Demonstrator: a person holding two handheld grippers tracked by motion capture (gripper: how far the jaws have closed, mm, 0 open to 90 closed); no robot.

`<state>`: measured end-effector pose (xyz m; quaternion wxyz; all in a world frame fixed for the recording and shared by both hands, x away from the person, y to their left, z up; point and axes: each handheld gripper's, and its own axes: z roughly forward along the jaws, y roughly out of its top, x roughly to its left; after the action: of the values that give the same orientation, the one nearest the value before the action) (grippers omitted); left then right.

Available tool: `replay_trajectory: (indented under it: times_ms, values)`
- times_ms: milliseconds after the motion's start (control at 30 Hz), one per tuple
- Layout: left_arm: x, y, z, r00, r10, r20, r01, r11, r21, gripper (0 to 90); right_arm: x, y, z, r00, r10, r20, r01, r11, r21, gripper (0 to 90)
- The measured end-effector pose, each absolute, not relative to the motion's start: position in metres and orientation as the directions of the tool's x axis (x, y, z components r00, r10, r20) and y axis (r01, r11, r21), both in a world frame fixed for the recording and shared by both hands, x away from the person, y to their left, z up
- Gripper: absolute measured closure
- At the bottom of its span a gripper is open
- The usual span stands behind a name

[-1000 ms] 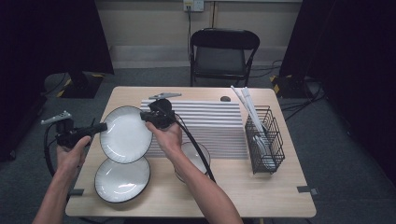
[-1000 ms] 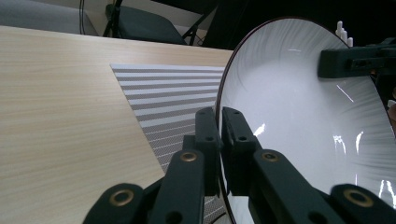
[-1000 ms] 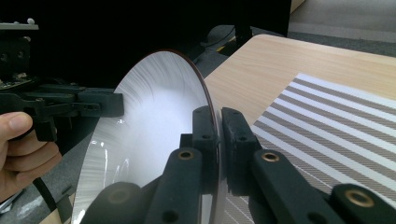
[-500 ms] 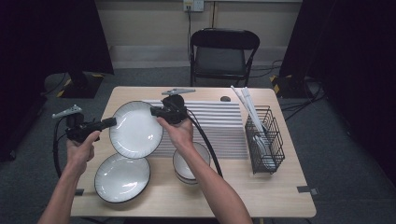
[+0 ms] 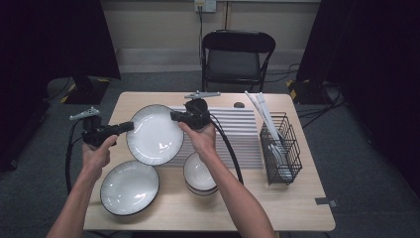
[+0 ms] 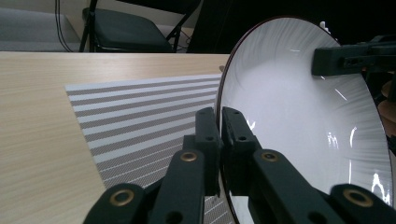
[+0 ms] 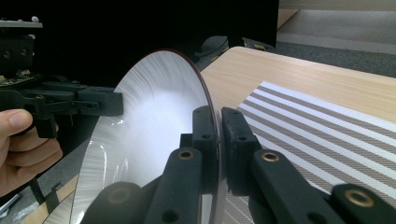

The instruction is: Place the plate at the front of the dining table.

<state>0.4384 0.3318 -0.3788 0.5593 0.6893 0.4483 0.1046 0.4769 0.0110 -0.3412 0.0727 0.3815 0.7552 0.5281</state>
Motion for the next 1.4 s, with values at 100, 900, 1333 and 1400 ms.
replay_trajectory:
  times_ms: [100, 900, 1333, 1400]
  values:
    - [0.443, 0.326, -0.381, 0.576, 0.730, -0.368, 0.505, 0.037, 0.863, 86.3, 0.481, 0.004, -0.342, -0.697, 0.654, 0.294, 0.500, 0.149, 0.853, 84.9]
    - [0.472, 0.299, -0.398, 0.572, 0.733, -0.368, 0.540, 0.001, 0.841, 86.4, 0.513, -0.025, -0.362, -0.690, 0.646, 0.326, 0.539, 0.159, 0.827, 84.8]
    - [0.482, 0.285, -0.414, 0.567, 0.732, -0.378, 0.576, -0.023, 0.817, 87.0, 0.526, -0.040, -0.384, -0.675, 0.645, 0.358, 0.575, 0.156, 0.803, 84.8]
    - [0.484, 0.283, -0.419, 0.563, 0.732, -0.385, 0.587, -0.026, 0.810, 86.9, 0.526, -0.042, -0.387, -0.669, 0.649, 0.364, 0.585, 0.157, 0.796, 84.8]
